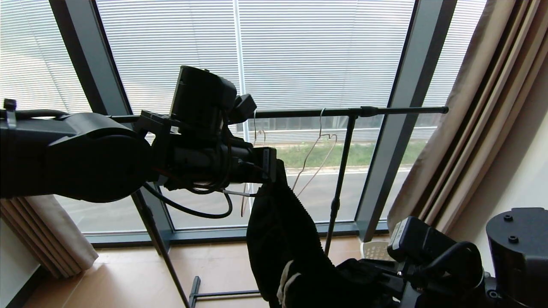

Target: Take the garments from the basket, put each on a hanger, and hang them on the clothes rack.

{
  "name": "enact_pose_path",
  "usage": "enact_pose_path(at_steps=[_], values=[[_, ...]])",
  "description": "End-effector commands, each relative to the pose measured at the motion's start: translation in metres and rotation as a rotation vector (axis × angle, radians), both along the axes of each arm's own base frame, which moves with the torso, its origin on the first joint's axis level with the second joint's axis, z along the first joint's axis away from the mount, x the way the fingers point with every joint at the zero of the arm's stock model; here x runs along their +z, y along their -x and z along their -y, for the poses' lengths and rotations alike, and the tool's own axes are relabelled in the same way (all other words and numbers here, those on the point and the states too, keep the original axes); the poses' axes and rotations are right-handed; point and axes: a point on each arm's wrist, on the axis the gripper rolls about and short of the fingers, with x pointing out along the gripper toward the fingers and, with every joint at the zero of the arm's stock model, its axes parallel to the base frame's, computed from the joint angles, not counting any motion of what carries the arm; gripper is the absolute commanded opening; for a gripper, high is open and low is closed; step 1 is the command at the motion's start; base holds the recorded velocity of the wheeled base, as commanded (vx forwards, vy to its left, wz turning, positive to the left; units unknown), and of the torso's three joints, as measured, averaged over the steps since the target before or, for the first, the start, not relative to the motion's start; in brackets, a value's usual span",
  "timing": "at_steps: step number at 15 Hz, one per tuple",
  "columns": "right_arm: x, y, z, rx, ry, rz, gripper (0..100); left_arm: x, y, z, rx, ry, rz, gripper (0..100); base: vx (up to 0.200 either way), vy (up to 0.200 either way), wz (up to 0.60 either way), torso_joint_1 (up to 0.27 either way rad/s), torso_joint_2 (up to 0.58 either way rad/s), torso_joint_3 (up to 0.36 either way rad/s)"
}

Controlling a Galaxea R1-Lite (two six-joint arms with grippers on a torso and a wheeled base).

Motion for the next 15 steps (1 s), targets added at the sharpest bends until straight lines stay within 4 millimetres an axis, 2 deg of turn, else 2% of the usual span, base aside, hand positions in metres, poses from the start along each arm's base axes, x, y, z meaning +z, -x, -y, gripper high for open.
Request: enact_pose_path(at_steps=[1, 4, 8, 12, 15], values=[[-0.002, 0.014, -0.012, 0.068, -0.014, -0.026, 0, 0.000, -0.005, 0.004, -0.002, 0.001, 0.006, 0, 0.000, 0.000, 0.00, 0.000, 0.00, 0.000], [-0.009, 0.026, -0.034, 0.139, -0.025, -0.048, 0, 0.008, -0.007, 0.012, -0.015, 0.012, 0.017, 0, 0.000, 0.000, 0.00, 0.000, 0.00, 0.000], [-0.017, 0.040, -0.058, 0.128, -0.075, -0.054, 0, 0.013, -0.012, 0.017, -0.018, 0.012, 0.017, 0, 0.000, 0.000, 0.00, 0.000, 0.00, 0.000], [-0.018, 0.041, -0.073, 0.110, -0.177, -0.063, 0, 0.015, -0.013, 0.020, -0.023, 0.018, 0.025, 0, 0.000, 0.000, 0.00, 0.000, 0.00, 0.000], [-0.014, 0.041, -0.073, 0.093, -0.228, -0.060, 0, 0.013, -0.013, 0.021, -0.023, 0.015, 0.020, 0, 0.000, 0.000, 0.00, 0.000, 0.00, 0.000]])
